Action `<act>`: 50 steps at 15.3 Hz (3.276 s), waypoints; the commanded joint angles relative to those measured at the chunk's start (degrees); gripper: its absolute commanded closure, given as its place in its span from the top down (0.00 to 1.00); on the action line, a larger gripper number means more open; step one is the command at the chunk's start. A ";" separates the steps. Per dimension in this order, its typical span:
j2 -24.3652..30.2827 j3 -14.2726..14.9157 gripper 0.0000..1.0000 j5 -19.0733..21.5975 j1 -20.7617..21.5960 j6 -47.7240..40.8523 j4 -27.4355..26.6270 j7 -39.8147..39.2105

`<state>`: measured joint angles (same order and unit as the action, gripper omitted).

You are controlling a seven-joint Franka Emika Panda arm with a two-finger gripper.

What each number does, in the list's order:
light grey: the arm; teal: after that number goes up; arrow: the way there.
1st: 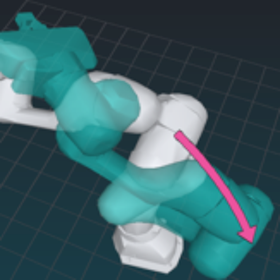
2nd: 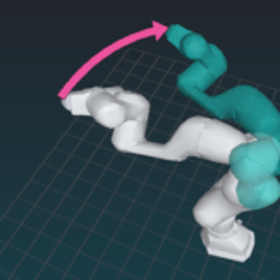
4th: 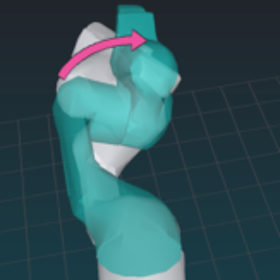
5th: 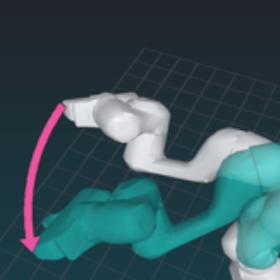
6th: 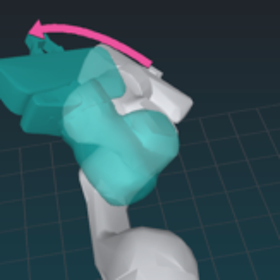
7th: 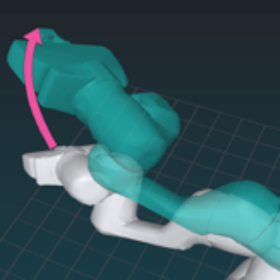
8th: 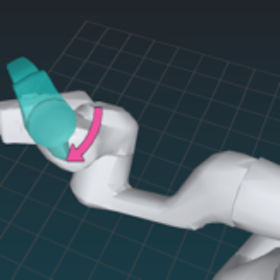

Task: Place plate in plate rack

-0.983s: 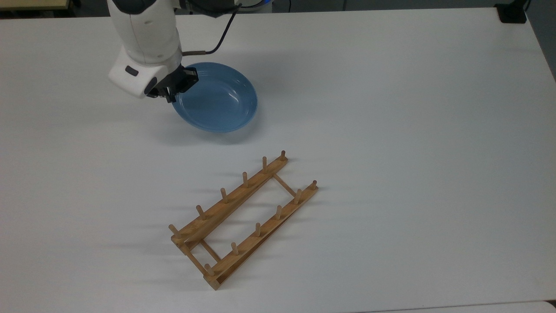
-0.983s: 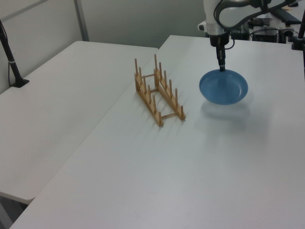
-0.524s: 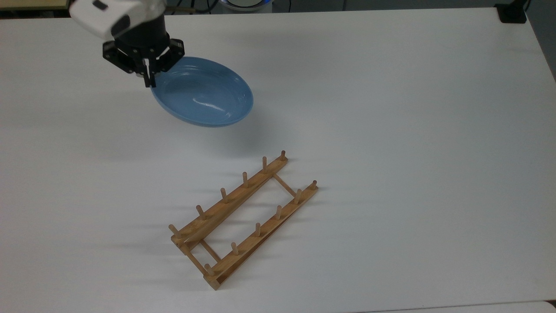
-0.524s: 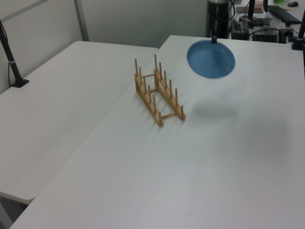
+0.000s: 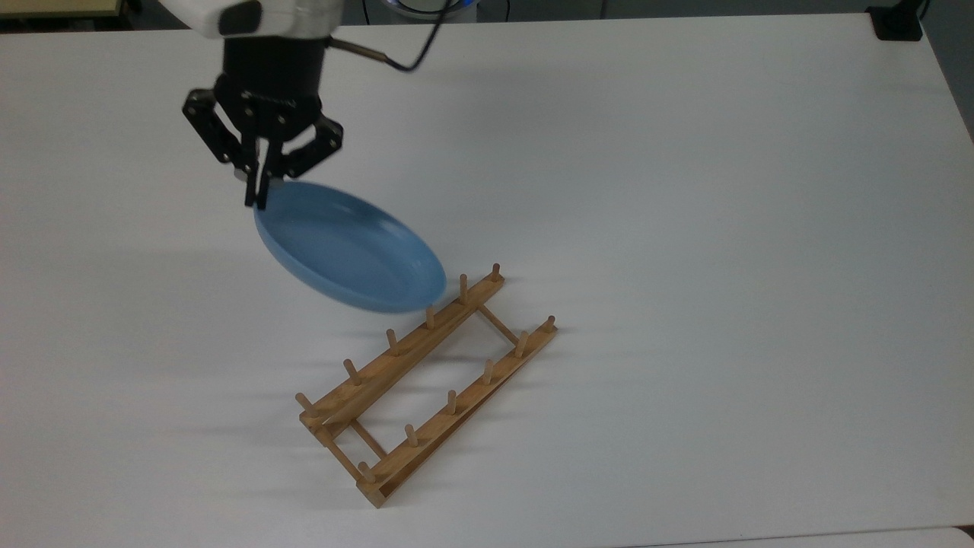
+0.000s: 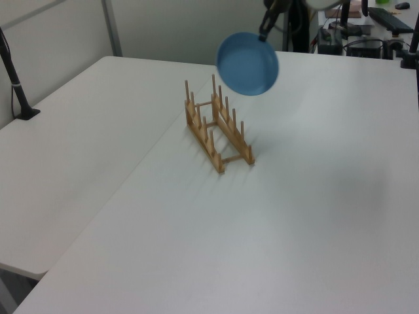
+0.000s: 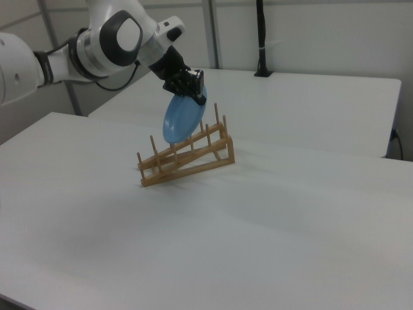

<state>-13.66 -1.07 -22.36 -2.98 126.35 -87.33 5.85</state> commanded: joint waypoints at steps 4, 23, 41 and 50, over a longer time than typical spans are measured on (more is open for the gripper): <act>-1.98 0.28 0.00 -13.75 2.36 7.07 0.31 18.57; -7.34 0.45 0.00 -35.30 5.71 8.65 3.91 39.41; -9.98 0.19 0.03 -40.66 8.17 10.67 2.42 40.91; -10.16 0.19 0.96 -39.35 7.90 10.41 3.13 41.00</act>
<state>-24.56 -1.28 -61.67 4.66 136.08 -84.35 45.65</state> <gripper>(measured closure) 0.458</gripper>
